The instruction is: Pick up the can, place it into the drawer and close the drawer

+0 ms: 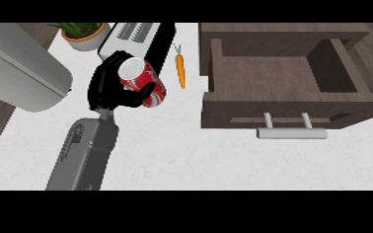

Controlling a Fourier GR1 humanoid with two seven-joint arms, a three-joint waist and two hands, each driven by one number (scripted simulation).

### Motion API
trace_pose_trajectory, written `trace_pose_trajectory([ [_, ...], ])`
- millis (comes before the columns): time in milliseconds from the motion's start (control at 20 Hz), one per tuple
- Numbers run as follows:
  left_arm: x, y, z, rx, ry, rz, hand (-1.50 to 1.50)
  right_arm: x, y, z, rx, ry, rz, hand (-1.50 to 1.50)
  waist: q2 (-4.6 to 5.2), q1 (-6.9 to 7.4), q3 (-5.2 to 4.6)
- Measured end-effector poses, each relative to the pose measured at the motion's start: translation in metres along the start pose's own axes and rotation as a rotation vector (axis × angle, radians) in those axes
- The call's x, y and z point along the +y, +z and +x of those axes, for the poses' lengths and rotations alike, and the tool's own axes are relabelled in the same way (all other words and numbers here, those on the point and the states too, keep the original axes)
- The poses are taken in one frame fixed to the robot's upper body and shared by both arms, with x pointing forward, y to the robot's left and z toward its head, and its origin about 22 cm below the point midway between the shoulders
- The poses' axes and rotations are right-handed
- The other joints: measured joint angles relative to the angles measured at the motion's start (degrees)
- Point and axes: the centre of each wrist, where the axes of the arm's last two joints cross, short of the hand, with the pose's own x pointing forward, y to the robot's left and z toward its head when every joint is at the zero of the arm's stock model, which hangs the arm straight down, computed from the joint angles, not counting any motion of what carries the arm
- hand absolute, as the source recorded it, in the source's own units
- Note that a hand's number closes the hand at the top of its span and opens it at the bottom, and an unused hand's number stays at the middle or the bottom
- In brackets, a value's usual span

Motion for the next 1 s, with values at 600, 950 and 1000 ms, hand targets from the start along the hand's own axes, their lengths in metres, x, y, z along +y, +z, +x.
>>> trace_pose_trajectory([
  [600,-0.077,-0.017,0.070,-0.045,-0.050,-0.020,1.50,0.002,-0.002,-0.008,-0.011,-0.010,0.002,-1.50,0.38,-0.72,-0.04],
  [950,-0.121,-0.036,0.094,-0.044,-0.066,-0.038,1.50,0.004,-0.007,-0.004,-0.006,-0.021,0.012,-1.50,0.47,-0.99,-0.05],
  [1000,-0.127,-0.042,0.098,-0.047,-0.068,-0.038,1.50,0.005,-0.007,-0.002,-0.009,-0.023,0.015,-1.50,0.51,-1.10,-0.05],
])
